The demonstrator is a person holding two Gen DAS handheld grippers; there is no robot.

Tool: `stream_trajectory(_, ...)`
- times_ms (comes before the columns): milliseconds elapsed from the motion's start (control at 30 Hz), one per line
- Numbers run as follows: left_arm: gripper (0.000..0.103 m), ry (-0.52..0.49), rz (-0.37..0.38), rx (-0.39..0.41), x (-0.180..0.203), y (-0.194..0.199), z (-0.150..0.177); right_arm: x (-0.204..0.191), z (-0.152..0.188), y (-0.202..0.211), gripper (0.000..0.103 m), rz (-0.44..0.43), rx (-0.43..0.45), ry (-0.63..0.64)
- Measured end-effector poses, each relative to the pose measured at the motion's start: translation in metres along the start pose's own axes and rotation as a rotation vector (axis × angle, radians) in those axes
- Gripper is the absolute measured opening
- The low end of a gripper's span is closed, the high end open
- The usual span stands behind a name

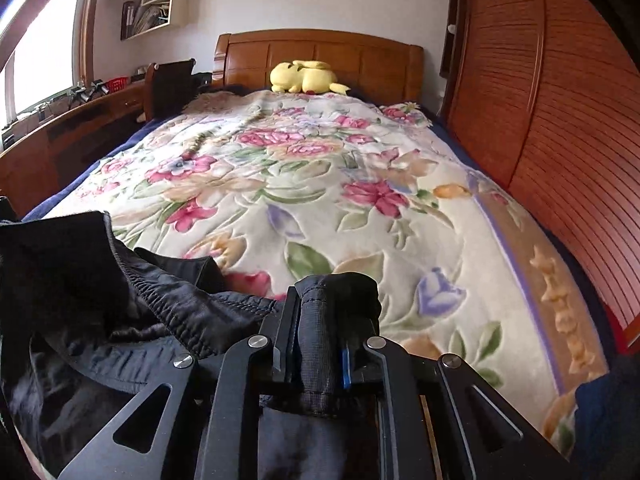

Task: Fold large clothes
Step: 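Lift the hem with both grippers and fold it over toward the collar, then open both grippers and release the folded jacket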

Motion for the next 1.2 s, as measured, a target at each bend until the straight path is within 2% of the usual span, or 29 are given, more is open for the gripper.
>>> stream_trajectory(167,0.014,-0.043,0.015,-0.004,0.007,0.005,0.009,-0.002,0.005,-0.008,0.030,-0.001,-0.031,-0.024)
stream_trajectory(233,0.023,-0.052,0.032,-0.004,0.010,0.013,0.014,-0.001,0.005,-0.006,0.039,-0.007,-0.034,-0.014)
stream_trajectory(267,0.027,-0.053,0.038,-0.003,0.011,0.017,0.017,-0.002,0.006,-0.003,0.050,-0.007,-0.037,-0.004)
stream_trajectory(300,0.029,-0.054,0.046,-0.003,0.012,0.022,0.021,0.000,0.007,0.001,0.060,-0.007,-0.037,0.005)
stream_trajectory(400,0.031,-0.055,0.072,-0.013,0.015,0.034,0.039,0.004,0.009,0.015,0.075,0.004,-0.021,0.035)
stream_trajectory(533,0.031,-0.089,0.083,-0.043,0.016,0.048,0.071,0.009,0.029,0.040,0.077,-0.031,-0.026,0.056)
stream_trajectory(700,0.033,-0.137,0.084,-0.140,0.019,0.061,0.132,0.019,0.080,0.057,0.077,-0.084,-0.093,0.055)
stream_trajectory(867,0.034,-0.126,0.095,-0.201,0.016,0.072,0.175,0.033,0.113,0.066,0.077,-0.109,-0.141,0.006)
stream_trajectory(1000,0.034,-0.123,0.073,-0.236,0.006,0.074,0.194,0.033,0.128,0.073,0.077,-0.149,-0.169,-0.019)
stream_trajectory(1200,0.034,-0.112,0.048,-0.266,-0.006,0.068,0.208,0.035,0.140,0.077,0.077,-0.148,-0.211,-0.014)
Point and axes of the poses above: each gripper's, at about its wrist camera, not at the fingertips, and y roughly against the way its jaws point, x to its right, z to its underside, the point moved 7 cm from there along -y, roughly the way its jaws point, and after that the axes turned 4 degrees about x, right-handed, at the moved point
